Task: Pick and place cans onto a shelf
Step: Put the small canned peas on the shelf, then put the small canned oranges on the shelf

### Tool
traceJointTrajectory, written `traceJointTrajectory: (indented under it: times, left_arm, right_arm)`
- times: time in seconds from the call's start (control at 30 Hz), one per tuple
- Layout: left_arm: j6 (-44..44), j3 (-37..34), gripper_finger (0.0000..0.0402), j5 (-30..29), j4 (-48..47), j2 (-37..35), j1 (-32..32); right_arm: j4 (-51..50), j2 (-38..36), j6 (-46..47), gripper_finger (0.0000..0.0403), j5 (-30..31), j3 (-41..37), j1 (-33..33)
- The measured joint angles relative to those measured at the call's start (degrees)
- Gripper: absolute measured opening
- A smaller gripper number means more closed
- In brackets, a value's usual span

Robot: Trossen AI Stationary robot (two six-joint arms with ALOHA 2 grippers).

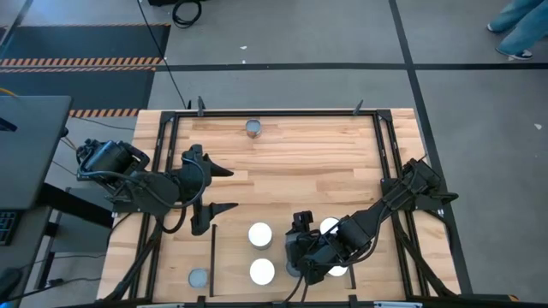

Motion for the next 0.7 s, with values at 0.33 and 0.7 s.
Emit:
traceJointTrajectory:
  times: [0.33,0.7]
  left_arm:
    - [0.02,0.0,0.0353,0.0,0.0,0.0,0.0]
    - [0.09,0.0,0.0353,0.0,-0.02,-0.28,0.0]
  right_arm:
    - [-0.62,0.0,-0.04,0.0348,-0.01,1.76,0.0]
    - [-2.6,0.02,1.33,0.0348,3.02,11.96,-0.62]
